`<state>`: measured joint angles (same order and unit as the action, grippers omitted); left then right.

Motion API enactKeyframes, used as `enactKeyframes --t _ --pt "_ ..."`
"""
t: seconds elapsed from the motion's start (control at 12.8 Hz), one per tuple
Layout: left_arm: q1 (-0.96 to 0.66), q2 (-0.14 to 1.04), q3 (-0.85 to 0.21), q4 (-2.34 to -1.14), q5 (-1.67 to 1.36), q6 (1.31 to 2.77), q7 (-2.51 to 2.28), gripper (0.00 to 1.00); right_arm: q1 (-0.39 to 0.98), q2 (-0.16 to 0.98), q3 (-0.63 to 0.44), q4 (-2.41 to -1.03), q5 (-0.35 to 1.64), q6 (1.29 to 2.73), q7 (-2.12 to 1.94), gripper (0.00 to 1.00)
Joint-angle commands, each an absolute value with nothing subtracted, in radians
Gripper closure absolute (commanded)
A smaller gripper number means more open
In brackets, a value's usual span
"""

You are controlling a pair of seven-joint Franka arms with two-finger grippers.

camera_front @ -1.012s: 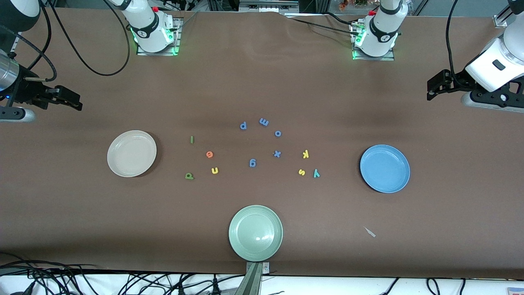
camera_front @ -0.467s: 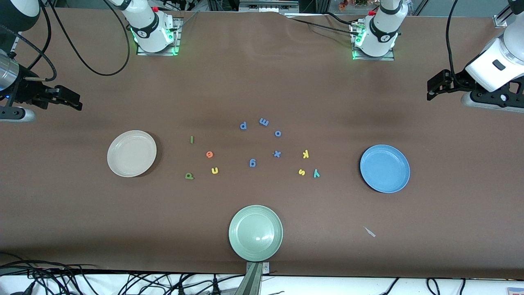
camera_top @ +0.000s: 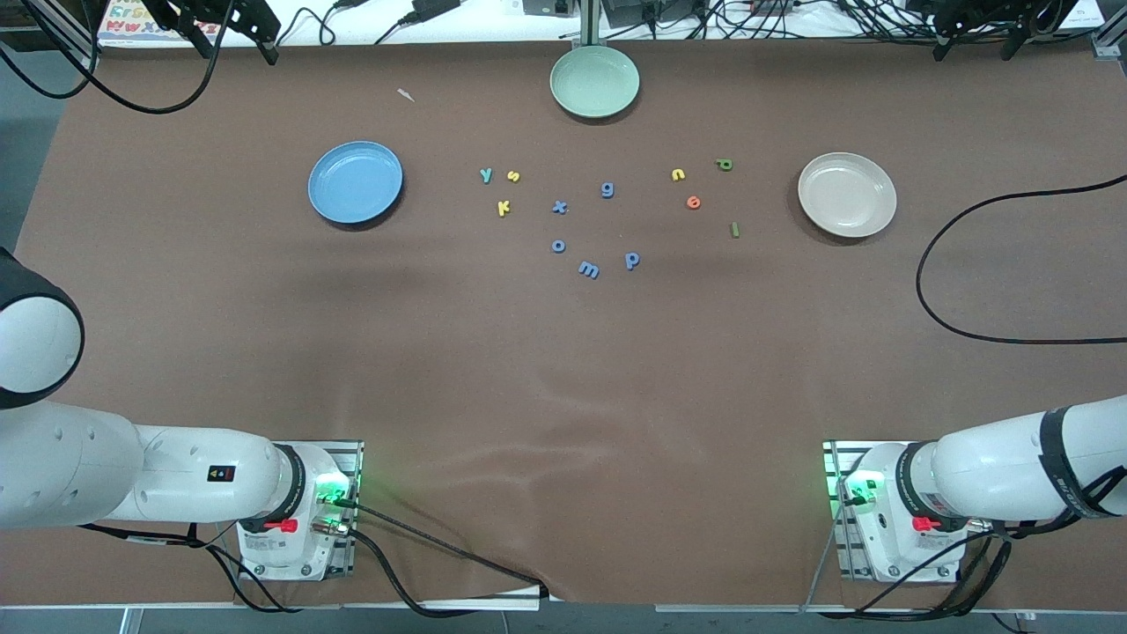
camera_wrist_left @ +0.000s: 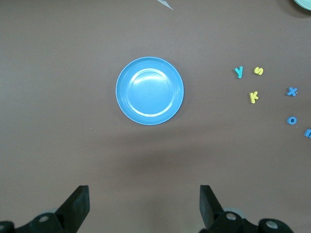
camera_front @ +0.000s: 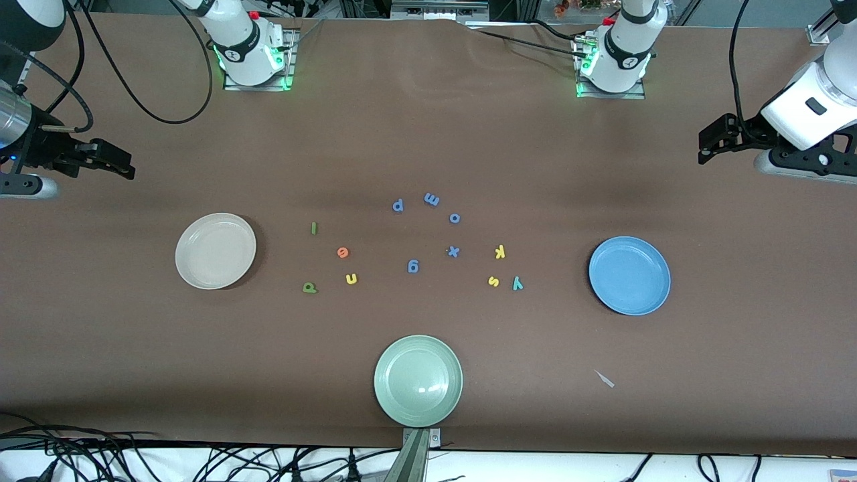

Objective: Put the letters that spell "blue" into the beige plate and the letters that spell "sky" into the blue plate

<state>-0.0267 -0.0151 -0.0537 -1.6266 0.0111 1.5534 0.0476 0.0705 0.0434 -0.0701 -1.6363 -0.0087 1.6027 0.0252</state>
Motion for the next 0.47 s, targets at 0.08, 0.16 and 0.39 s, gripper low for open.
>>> enactKeyframes --t 0.08,0.16,0.39 --pt "-0.023 -0.005 -0.058 -1.612 0.046 1.551 0.058 0.0 0.066 0.041 -0.061 -1.626 -0.02 1.585 0.011 0.0" --pt "-0.023 -0.003 -0.057 -1.611 0.046 1.552 0.058 0.0 0.066 0.041 -0.061 -1.628 -0.021 1.585 0.011 0.0" --pt "-0.021 0.003 -0.055 -1.612 0.046 1.551 0.058 0.0 0.066 0.041 -0.063 -1.631 -0.02 1.582 0.011 0.0"
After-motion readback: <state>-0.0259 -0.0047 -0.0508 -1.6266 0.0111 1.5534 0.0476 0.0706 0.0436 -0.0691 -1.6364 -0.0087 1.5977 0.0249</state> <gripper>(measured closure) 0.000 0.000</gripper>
